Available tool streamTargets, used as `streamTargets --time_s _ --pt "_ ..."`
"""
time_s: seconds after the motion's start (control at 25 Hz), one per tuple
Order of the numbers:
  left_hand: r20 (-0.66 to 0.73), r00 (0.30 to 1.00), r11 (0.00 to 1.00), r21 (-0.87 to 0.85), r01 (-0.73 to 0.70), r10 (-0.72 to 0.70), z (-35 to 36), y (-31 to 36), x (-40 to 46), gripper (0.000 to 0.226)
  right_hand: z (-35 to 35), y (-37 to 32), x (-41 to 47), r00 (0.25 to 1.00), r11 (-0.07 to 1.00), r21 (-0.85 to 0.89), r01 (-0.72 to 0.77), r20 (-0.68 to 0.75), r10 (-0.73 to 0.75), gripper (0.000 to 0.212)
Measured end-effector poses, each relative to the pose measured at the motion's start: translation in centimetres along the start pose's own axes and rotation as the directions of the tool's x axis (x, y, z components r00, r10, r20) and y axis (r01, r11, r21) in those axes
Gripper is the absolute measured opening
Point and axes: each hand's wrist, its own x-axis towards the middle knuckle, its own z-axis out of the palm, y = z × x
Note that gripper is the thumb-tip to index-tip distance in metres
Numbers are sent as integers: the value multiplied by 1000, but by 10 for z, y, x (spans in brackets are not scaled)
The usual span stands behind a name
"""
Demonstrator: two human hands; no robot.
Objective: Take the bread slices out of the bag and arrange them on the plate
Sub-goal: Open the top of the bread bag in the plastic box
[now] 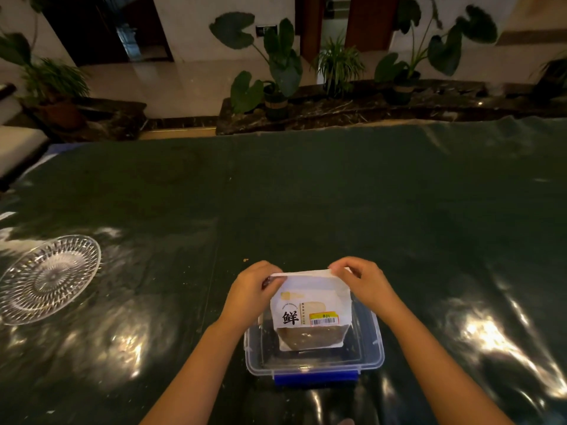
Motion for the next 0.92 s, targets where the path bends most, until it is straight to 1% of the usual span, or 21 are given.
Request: streamTargets --time_s 0.08,0.16,0.24,0.32,0.36,0.4,0.44,0.48,0.52,0.6,0.68,0.72,0.8,0.88,0.92 --pt "14 999 998 -52 36 -35 1 2 4 9 0 0 -5 998 999 -9 41 38 -41 10" --pt "40 993 989 -98 112 -109 2 5 6 10 1 1 -6 997 996 -63 67 40 -65 15" --pt "74 977 959 -191 211 -200 3 7 7 16 0 -1 -4 999 997 -56 54 -5 -54 9" --pt "93 959 922 -266 283 -267 3 9 5 9 -2 -3 0 999 998 -58 38 -13 -39 3" --pt "104 958 927 -243 285 -268 1 10 4 16 -3 -4 1 999 997 -67 36 3 -36 3" --pt "111 966 953 -170 251 -235 0 10 3 37 -4 -4 3 999 997 -69 33 21 -32 3" --pt "114 977 978 -77 192 -182 -1 10 2 57 -5 -4 4 999 998 -60 26 31 -25 3" --pt "101 988 993 10 117 -118 -2 14 2 66 -6 -5 5 999 999 -43 13 34 -12 5" --pt "73 996 997 63 42 -46 -3 18 3 62 -6 -6 7 999 1000 -25 -3 34 4 6" --pt "31 997 992 96 -77 74 -5 23 6 37 -7 -8 8 999 1000 -13 -14 35 15 10" --pt "9 995 993 62 -97 97 -10 24 9 20 -7 -10 8 999 1000 -21 21 38 -21 12" --pt "-1 998 997 20 -68 68 -12 25 11 15 -8 -12 7 998 999 -15 49 39 -49 13" --pt "11 999 995 -95 41 -41 -19 30 14 10 -12 -17 6 993 995 -6 104 48 -104 14" --pt "89 985 967 -198 164 -148 -22 32 18 14 -17 -24 6 987 989 -24 143 74 -141 12" --pt "126 975 954 -215 208 -184 -22 34 20 15 -19 -26 7 985 987 -44 152 88 -148 11"
